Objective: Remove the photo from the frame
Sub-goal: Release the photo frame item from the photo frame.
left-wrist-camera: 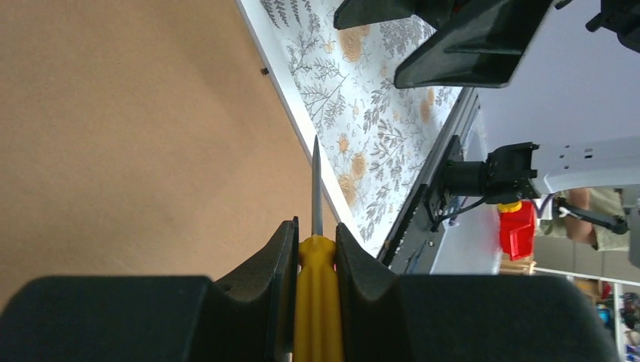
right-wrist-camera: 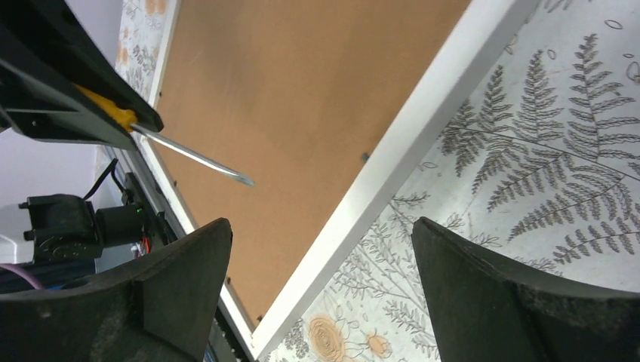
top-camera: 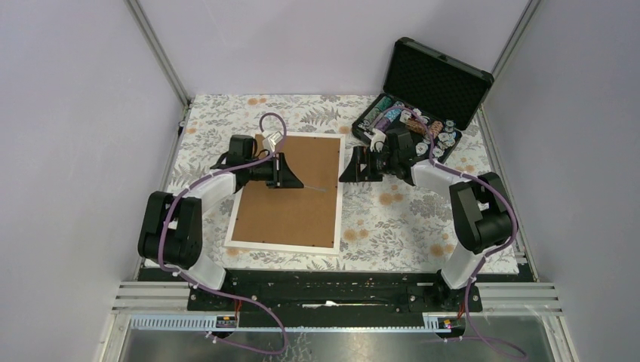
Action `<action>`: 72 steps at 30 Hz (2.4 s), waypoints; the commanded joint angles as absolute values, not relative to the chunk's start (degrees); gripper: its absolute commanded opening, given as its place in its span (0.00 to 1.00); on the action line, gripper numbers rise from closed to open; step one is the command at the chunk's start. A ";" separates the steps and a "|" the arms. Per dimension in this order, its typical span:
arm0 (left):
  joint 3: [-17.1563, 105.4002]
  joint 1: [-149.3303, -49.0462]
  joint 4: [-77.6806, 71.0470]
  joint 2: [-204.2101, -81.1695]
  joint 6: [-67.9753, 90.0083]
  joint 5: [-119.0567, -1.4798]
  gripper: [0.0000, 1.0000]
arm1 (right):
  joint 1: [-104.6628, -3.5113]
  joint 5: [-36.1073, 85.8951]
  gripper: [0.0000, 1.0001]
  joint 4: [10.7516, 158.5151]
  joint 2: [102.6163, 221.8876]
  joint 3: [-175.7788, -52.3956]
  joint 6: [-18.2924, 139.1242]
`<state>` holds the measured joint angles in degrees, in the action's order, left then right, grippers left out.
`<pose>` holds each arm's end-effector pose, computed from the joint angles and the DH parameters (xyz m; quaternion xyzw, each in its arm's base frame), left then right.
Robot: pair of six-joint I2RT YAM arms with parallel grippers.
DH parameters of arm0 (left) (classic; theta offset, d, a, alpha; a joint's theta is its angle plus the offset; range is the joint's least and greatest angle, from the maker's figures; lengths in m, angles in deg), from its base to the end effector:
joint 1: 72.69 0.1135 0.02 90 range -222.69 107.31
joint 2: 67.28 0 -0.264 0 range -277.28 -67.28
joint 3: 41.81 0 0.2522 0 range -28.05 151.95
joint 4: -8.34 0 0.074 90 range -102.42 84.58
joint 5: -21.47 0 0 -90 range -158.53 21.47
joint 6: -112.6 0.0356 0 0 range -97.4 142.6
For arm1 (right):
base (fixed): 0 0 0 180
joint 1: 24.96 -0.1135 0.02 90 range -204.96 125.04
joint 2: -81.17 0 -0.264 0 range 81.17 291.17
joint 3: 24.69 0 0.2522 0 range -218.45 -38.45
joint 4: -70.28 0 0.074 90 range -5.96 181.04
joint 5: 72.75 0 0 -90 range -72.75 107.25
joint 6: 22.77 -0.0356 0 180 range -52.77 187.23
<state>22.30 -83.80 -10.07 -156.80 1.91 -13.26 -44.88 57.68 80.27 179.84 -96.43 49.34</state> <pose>0.3021 -0.0891 0.2040 0.1132 0.8273 -0.5055 0.2173 0.3357 0.1462 0.1995 -0.1692 0.8366 0.4283 0.2965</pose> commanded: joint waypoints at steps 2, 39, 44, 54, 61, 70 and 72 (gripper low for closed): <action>24.86 -83.49 -4.29 -158.12 9.45 -12.15 0.00 | -44.13 57.32 0.94 72.99 182.56 -94.89 46.02; 27.99 -82.52 11.62 -176.95 -6.81 -6.74 0.00 | -44.20 54.47 0.53 61.54 192.31 -93.83 39.35; 28.13 -83.18 13.47 -178.55 -9.06 -6.70 0.00 | -44.15 54.17 0.47 62.16 193.42 -94.30 39.33; 29.25 -83.72 12.74 -180.45 -10.14 -6.07 0.00 | -44.19 55.37 0.41 61.66 195.05 -94.70 38.74; 30.08 -84.44 11.65 -181.44 -9.78 -5.61 0.00 | -44.21 55.74 0.37 61.36 195.34 -94.70 38.38; 30.55 -85.17 11.40 -182.59 -10.25 -4.72 0.00 | -44.38 56.01 0.35 61.19 196.01 -94.70 38.32; 30.42 -85.21 11.22 -182.73 -10.19 -4.55 0.00 | -44.38 56.10 0.34 61.11 196.20 -94.71 38.31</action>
